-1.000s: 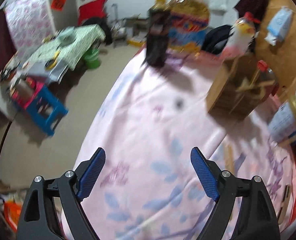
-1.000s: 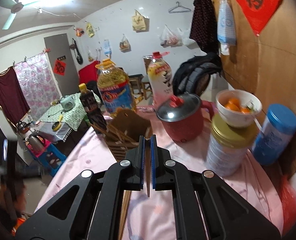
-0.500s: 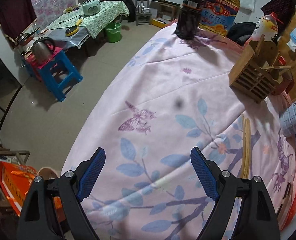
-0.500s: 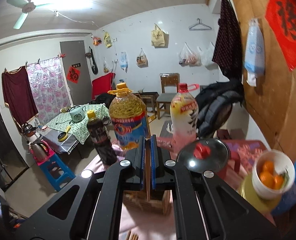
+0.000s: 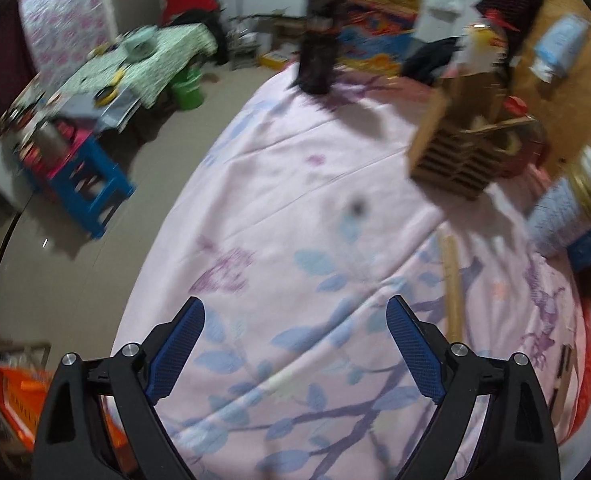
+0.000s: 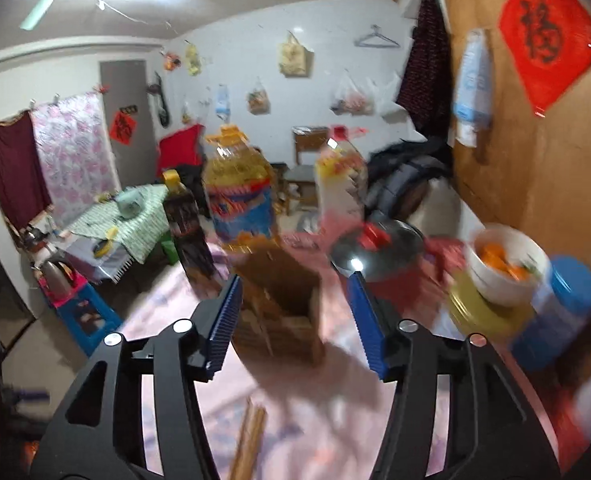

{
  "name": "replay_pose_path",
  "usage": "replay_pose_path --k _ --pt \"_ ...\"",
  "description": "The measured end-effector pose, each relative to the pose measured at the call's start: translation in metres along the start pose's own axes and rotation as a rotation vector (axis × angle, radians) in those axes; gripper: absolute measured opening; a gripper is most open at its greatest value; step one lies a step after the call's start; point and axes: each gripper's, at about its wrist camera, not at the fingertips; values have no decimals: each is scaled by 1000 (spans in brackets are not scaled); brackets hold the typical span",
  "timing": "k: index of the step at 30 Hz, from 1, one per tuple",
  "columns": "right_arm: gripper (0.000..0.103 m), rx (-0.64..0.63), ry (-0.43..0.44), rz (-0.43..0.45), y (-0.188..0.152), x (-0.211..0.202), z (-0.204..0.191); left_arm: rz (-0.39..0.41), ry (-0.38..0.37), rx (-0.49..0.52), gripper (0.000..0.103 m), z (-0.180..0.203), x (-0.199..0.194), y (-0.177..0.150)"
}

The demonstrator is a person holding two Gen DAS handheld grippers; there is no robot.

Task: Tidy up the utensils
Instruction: 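Lower the right gripper's chopstick into the wooden caddy and open the right gripper, then move both open grippers back over the chopstick pile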

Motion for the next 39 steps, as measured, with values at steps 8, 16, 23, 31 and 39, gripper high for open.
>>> replay_pose_path --k 8,16,23,31,39 --pt "67 117 -125 -121 -82 -70 12 49 -124 228 95 64 -7 -9" --pt "78 92 -68 -158 -117 -85 4 89 -132 286 95 92 -32 -35" --pt "78 23 82 -209 -115 -61 -4 146 -7 209 97 98 -62 -52" --pt "81 26 261 -285 -128 -39 4 149 169 120 97 102 -85 -76" --pt "81 13 316 -342 -144 -30 4 142 259 95 97 106 -94 -91"
Point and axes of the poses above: each gripper's, at about its wrist camera, not at the fingertips, and x roughly the way its jaws point, z to its right, y to its top, and after that the axes turned 2 degrees about -y, right-handed
